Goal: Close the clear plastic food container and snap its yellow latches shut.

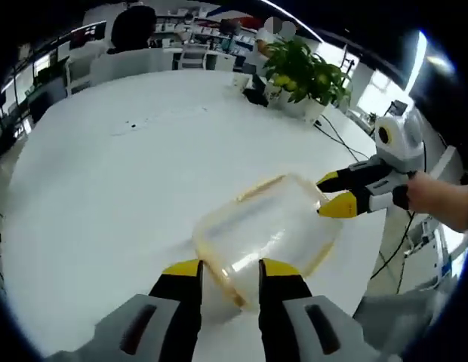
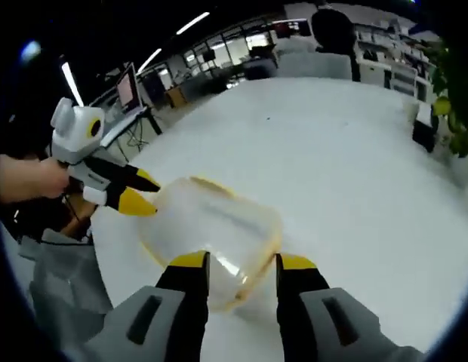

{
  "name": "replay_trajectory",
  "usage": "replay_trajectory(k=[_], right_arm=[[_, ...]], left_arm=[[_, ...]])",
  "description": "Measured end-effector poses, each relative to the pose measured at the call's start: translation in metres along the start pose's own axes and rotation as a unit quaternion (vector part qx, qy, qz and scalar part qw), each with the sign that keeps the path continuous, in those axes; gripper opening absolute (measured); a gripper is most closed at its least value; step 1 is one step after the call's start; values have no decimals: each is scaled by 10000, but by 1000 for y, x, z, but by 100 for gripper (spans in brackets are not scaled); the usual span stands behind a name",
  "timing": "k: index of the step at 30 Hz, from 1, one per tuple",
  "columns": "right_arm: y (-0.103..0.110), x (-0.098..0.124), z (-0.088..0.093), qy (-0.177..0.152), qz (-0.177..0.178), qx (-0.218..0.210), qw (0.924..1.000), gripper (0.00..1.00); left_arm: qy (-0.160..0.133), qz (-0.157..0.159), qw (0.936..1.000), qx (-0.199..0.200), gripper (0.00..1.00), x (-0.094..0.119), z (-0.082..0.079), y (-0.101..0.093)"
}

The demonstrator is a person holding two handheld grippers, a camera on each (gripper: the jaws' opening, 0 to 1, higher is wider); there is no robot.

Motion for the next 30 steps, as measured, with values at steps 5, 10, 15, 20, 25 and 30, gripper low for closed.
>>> replay_trajectory(k=[5,10,15,20,25,30], right_arm=[[4,0,-4,-50,243,860,9960,34],[14,-1,-9,-83,306,1824,9827,29],[25,-5,-9,-194,-50,1906,9815,24],[29,-8,-11,-222,-152,1986,9797,24],[33,-11,-13,-222,-286,2009,9789,24],[37,-12,-13,-213,-361,2010,9787,24]], left_arm=[[-73,-108,9956,-932,23,-2,-5,-4],[-44,-115,9752,-2208,16,-3,-11,-17],[-14,24,9718,-2358,17,-10,-17,-19],[32,343,9727,-2296,19,-19,-21,-22],[93,550,9692,-2400,20,-28,-28,-27],[151,756,9671,-2424,21,-37,-36,-32]])
Point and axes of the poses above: the point that each gripper's makers call its tool centre point, and the gripper's own axes: x roughly backward along the fingers, y roughly to its left, z roughly out of its underside, the point moved 9 cm from there along x, roughly backward along the fingers, and after that the axes turned 8 degrees about x, right-handed, at the moved point
